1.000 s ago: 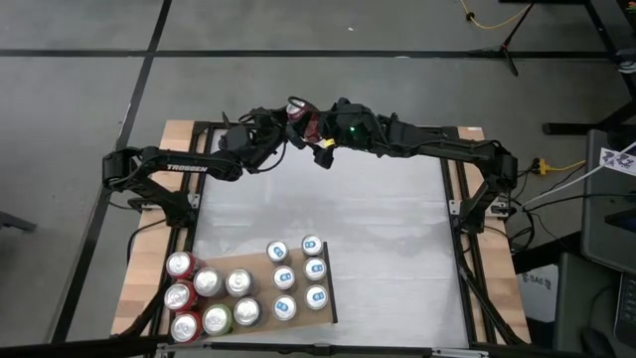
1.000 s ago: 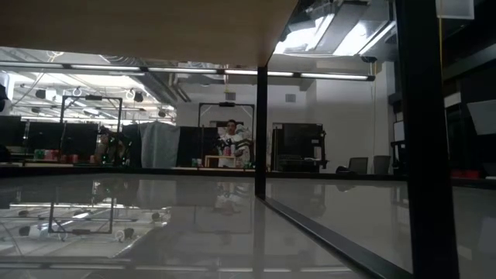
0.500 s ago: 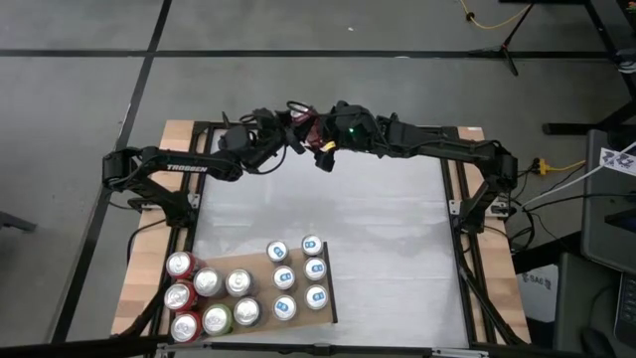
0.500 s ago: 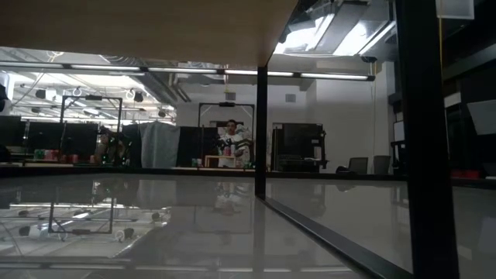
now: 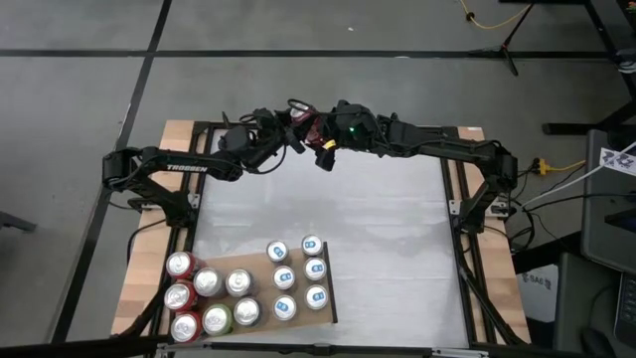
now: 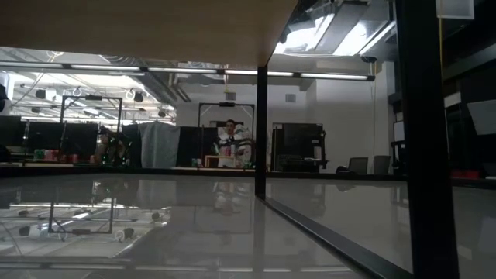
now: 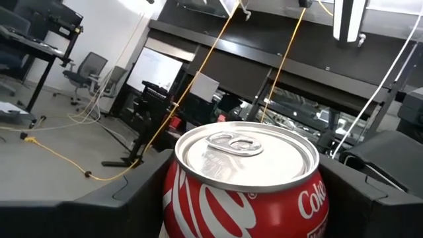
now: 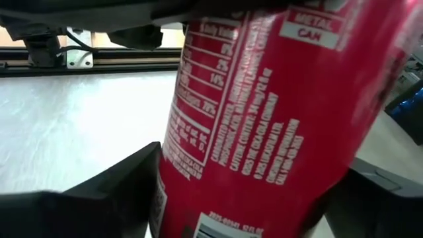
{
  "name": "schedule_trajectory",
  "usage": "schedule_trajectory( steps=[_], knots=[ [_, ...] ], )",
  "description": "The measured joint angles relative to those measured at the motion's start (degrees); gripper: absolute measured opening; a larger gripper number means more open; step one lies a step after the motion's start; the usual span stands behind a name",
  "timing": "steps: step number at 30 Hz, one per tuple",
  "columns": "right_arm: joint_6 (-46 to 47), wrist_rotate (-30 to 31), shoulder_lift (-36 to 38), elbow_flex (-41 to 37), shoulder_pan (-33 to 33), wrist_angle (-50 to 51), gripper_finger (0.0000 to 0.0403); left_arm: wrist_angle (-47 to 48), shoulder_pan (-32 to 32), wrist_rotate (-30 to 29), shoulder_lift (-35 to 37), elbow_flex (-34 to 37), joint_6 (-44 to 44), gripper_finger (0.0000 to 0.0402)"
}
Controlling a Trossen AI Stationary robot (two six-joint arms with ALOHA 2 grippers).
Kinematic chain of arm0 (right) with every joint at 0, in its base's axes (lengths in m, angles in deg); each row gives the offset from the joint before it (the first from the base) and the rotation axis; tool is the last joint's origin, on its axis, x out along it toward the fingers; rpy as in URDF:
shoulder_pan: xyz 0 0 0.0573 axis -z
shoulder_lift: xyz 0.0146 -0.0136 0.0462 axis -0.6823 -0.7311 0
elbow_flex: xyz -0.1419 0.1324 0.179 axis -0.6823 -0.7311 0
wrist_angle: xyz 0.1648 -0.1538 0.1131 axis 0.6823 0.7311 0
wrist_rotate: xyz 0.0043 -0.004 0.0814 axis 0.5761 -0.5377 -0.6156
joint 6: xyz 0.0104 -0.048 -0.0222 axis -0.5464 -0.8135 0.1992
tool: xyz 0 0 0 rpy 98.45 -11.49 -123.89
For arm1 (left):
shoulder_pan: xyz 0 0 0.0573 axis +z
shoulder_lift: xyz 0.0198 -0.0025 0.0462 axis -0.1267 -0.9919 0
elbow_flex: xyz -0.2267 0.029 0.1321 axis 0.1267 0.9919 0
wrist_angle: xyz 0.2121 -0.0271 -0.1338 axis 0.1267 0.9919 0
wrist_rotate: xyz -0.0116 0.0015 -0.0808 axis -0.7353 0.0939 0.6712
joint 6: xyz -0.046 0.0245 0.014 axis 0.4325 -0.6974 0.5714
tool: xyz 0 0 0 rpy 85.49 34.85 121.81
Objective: Place canned beverage on shelf
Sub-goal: Put the red soda can on the shelf aligned with the silver soda cans
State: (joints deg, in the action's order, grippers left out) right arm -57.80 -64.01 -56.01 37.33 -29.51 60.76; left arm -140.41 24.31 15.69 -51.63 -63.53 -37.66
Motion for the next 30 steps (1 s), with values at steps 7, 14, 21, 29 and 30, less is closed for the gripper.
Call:
schedule_trajectory(
  steps=[7, 14, 21, 29, 30],
  knots=[
    [-0.1, 0.0, 0.0, 0.0, 0.0, 0.4, 0.0309, 0.0, 0.0, 0.1, 0.0, 0.0, 0.0, 0.0299],
    [-0.9, -0.8, 0.0, 0.0, 0.0, 0.9, 0.0312, -0.6, 0.0, 1.0, 0.1, -0.1, 0.8, 0.0324],
    [-0.8, -4.0, 1.2, 0.0, 0.0, 2.6, 0.0302, -1.5, -0.6, 2.9, 0.2, -0.2, 0.4, 0.0323],
    [-0.6, -6.6, 4.3, 0.0, 0.0, 4.2, 0.0301, -2.7, -1.0, 6.5, 0.7, -0.2, -1.6, 0.0323],
    [-0.6, -7.2, 4.6, 0.0, 0.0, 4.1, 0.0301, -2.6, -1.0, 7.4, 1.0, -0.2, -2.5, 0.0323]
  ],
)
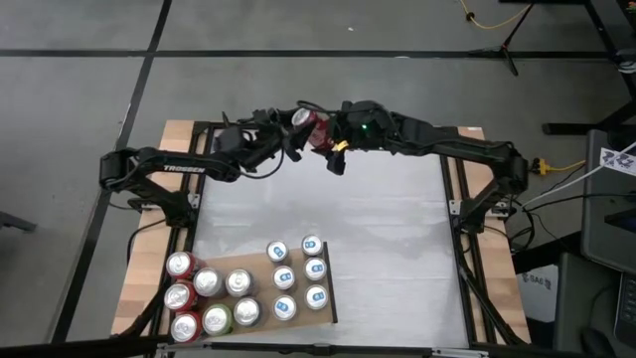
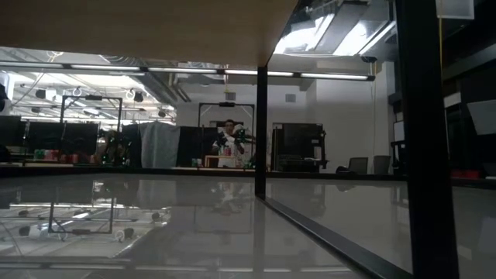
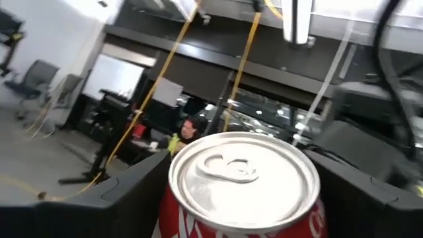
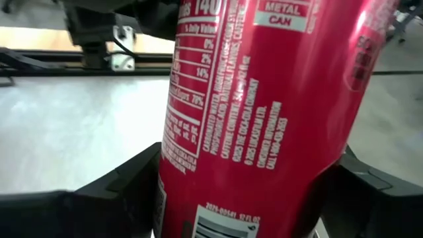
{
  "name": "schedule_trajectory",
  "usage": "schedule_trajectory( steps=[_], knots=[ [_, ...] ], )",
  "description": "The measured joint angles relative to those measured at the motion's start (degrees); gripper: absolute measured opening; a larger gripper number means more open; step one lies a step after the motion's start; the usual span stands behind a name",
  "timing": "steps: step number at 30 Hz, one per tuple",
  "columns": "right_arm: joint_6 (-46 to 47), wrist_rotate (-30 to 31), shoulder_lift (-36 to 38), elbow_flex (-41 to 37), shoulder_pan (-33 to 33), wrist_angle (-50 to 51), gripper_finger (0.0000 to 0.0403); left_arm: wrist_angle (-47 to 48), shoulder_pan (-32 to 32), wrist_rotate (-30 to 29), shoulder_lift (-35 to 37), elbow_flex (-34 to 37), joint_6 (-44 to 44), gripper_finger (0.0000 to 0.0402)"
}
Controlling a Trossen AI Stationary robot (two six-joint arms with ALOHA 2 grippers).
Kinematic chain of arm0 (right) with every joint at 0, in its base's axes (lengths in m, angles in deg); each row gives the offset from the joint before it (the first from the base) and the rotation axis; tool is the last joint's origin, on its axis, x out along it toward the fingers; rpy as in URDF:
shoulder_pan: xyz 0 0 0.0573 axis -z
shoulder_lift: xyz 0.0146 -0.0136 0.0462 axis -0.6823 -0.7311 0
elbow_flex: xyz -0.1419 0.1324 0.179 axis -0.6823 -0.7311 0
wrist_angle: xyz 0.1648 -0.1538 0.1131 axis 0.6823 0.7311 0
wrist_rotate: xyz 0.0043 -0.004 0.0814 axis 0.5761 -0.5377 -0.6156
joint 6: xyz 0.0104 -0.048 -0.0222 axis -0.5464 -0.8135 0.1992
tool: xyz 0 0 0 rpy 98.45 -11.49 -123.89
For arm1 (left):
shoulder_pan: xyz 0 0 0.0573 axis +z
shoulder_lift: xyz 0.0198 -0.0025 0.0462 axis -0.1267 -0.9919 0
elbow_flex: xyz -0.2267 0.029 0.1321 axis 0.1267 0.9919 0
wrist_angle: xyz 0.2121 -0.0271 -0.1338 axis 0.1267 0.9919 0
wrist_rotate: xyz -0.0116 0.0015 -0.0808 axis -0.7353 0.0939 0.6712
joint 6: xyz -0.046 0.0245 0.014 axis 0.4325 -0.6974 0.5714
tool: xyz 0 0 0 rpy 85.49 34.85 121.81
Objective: Place canned beverage on shelf
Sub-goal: Put the red soda can on the shelf aligned with the silver soda cans
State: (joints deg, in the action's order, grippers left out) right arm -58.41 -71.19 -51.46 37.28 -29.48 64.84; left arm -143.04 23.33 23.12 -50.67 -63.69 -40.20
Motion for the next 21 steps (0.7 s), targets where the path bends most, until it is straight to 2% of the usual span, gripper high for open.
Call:
schedule_trajectory(
  steps=[7, 13, 21],
  knots=[
    [0.3, -5.2, 0.6, 0.0, 0.0, 0.2, 0.0299, -0.1, 0.0, 6.7, 1.2, 0.0, -4.5, 0.0323],
    [0.2, -10.1, 0.7, 0.0, 0.0, 0.2, 0.0299, 0.0, 0.1, 12.2, 1.7, 0.1, -4.9, 0.0323],
    [1.5, -18.8, 1.6, 0.0, 0.0, 1.0, 0.0298, 0.1, 0.2, 23.4, 1.7, 0.1, -10.3, 0.0323]
  ],
)
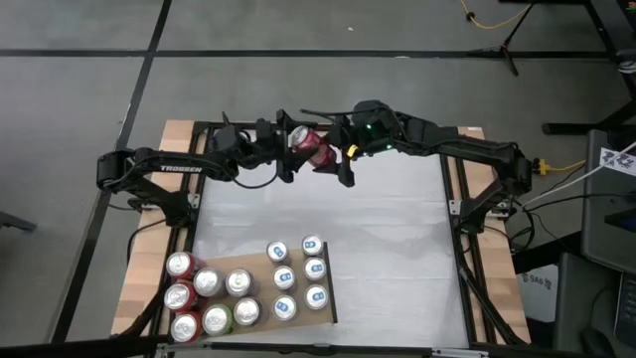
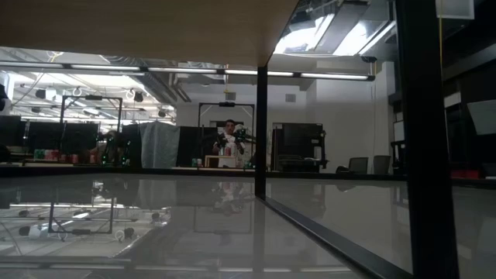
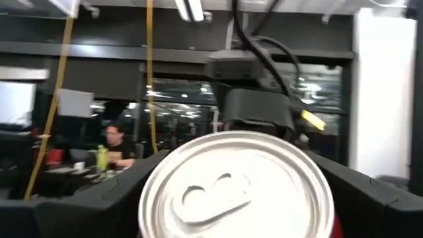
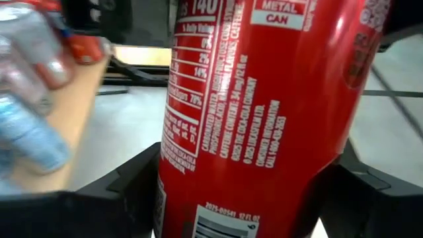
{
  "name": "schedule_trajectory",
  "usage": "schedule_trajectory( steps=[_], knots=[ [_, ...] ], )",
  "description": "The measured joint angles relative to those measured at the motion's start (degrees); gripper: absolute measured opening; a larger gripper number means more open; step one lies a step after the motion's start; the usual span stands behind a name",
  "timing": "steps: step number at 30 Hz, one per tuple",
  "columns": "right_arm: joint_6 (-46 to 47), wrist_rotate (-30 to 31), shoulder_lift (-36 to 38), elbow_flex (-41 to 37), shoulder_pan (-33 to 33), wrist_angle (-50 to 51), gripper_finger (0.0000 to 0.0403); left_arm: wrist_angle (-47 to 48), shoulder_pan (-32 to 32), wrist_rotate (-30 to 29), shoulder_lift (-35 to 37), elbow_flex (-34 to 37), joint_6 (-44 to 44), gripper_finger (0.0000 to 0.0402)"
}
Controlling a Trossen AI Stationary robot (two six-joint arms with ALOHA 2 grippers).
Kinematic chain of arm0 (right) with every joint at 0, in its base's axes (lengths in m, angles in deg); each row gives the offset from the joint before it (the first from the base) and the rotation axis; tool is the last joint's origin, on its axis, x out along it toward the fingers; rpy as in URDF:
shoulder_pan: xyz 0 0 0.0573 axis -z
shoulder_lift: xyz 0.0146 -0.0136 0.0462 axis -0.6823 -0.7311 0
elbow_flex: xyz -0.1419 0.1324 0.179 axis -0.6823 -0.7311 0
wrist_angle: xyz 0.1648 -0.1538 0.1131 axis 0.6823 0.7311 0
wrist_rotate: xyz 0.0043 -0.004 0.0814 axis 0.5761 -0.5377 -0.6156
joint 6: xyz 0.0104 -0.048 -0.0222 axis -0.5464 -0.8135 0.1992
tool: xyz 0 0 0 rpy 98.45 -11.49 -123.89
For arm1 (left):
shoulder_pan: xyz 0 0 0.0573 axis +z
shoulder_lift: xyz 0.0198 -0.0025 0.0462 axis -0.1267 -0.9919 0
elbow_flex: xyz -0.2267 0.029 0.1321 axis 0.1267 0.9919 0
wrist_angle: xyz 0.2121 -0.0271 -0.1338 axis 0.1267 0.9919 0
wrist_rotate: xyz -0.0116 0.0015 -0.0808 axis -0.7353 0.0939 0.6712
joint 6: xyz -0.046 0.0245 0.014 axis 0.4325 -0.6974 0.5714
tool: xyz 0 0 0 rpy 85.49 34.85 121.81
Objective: Place canned beverage on shelf
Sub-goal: Put the red soda can on the shelf aligned with the silver soda cans
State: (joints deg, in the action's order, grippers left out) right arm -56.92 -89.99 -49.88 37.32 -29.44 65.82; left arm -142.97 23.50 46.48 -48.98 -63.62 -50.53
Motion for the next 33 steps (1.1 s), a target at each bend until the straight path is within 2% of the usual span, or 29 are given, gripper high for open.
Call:
schedule_trajectory(
  steps=[5, 12, 17, 23, 27, 33],
  knots=[
    [2.1, -5.7, 0.6, 0.0, 0.8, 0.6, 0.0298, 0.0, 0.0, 3.0, 0.0, 0.0, -0.5, 0.0323],
    [3.7, -13.0, 0.6, 0.0, 1.3, 1.1, 0.0298, 0.0, -0.5, 3.3, 0.0, 0.0, -0.3, 0.0323],
    [4.8, -14.2, 1.1, 0.0, 2.3, 4.0, 0.0298, 0.5, -0.9, 6.6, -0.1, 0.0, 1.7, 0.0323],
    [7.5, -20.2, 1.3, 0.0, 3.0, 7.5, 0.0298, 0.7, 0.0, 8.3, -0.1, 0.1, 6.8, 0.0323],
    [9.6, -22.2, 1.3, 0.0, 3.0, 11.8, 0.0298, 2.1, 0.7, 12.0, -0.1, 0.1, 9.0, 0.0323],
    [12.5, -24.2, 1.3, 0.0, 3.0, 16.7, 0.0298, 3.4, 0.6, 15.2, -0.1, 0.1, 9.2, 0.0323]
  ],
)
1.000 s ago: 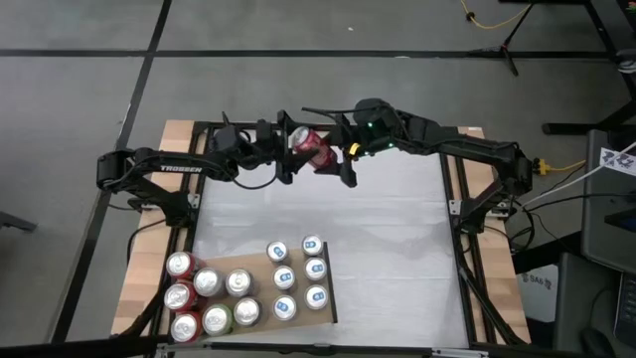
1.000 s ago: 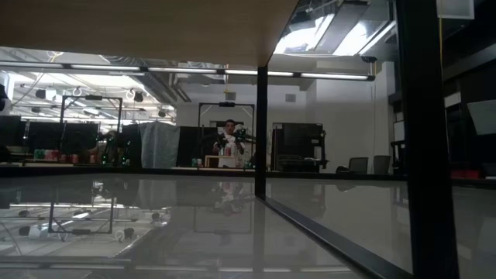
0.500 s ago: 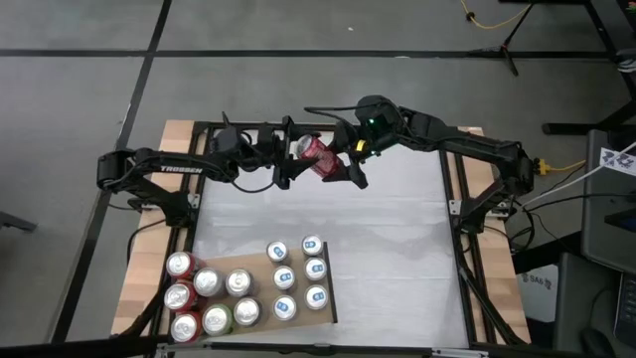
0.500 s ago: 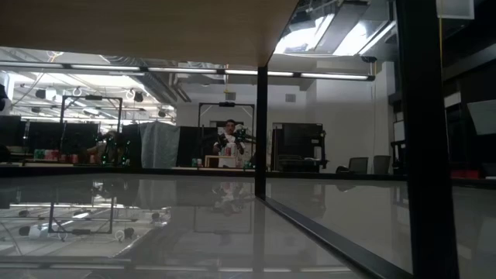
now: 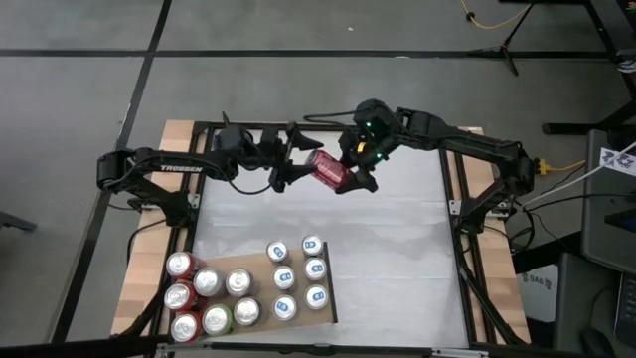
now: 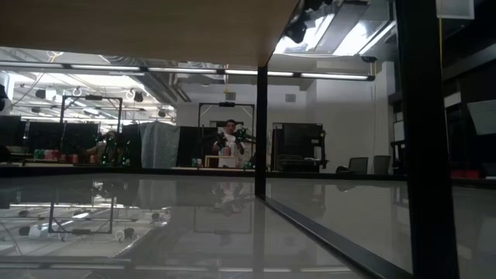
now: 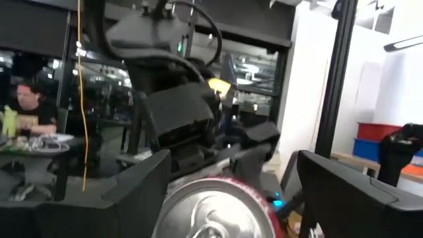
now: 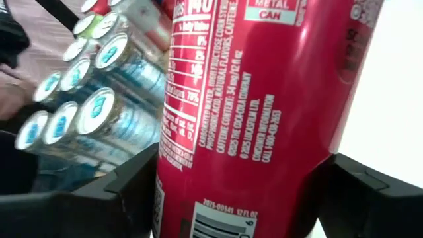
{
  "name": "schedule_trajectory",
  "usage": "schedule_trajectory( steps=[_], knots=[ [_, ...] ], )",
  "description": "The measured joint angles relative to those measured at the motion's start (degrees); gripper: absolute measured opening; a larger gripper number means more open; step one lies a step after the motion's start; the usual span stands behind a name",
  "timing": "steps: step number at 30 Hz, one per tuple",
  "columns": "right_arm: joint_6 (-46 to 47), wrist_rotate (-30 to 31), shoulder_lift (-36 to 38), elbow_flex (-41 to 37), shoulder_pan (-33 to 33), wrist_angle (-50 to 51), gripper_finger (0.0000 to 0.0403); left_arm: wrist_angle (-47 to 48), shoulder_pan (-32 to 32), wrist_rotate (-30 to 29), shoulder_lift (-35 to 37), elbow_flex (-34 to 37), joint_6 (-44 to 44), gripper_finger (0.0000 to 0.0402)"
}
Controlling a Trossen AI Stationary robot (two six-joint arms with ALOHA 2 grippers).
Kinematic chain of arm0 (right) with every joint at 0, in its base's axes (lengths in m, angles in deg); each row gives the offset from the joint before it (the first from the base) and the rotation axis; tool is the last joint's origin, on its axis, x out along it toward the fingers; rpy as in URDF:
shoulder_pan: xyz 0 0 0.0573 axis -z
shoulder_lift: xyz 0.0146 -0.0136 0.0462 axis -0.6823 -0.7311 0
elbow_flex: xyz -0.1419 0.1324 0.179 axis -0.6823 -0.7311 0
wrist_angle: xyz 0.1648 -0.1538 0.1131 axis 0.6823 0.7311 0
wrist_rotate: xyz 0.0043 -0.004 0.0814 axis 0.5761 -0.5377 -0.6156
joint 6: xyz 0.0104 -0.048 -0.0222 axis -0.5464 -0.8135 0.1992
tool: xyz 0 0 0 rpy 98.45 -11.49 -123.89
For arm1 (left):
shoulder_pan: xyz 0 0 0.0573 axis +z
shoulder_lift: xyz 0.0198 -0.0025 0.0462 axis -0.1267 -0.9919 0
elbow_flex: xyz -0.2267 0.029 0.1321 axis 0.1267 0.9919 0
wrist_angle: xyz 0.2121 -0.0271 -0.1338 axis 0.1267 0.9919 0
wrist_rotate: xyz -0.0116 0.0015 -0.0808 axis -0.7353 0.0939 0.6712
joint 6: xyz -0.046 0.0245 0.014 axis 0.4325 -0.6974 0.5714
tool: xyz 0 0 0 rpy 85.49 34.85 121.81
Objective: Place canned beverage on shelf
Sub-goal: Put the red soda can on the shelf aligned with the silver soda cans
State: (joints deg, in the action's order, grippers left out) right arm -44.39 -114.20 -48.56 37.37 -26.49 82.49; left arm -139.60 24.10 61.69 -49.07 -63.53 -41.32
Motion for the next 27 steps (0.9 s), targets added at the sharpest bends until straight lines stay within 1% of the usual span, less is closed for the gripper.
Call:
schedule_trajectory(
  steps=[6, 9, 13, 19, 27],
  knots=[
    [2.8, -2.8, 0.0, 0.0, 0.0, 1.2, 0.0299, 5.5, 0.0, 0.3, 0.0, 0.0, -0.2, 0.0323],
    [3.0, -3.5, 0.0, 0.0, 0.0, 2.0, 0.0299, 7.7, 0.0, 2.6, 0.0, 0.0, -0.2, 0.0323],
    [4.8, -5.1, 0.0, 0.0, -0.1, 1.9, 0.0299, 8.4, 0.1, 4.6, 0.0, 0.0, -0.2, 0.0323],
    [10.4, -8.7, 0.0, 0.0, -0.1, 1.9, 0.0299, 9.2, -0.2, 7.1, 0.0, 0.0, 1.3, 0.0323],
    [13.7, -11.6, 0.0, 0.0, -0.2, 2.0, 0.0301, 9.3, -2.6, 6.9, 0.0, 0.0, 0.5, 0.0323]
  ],
)
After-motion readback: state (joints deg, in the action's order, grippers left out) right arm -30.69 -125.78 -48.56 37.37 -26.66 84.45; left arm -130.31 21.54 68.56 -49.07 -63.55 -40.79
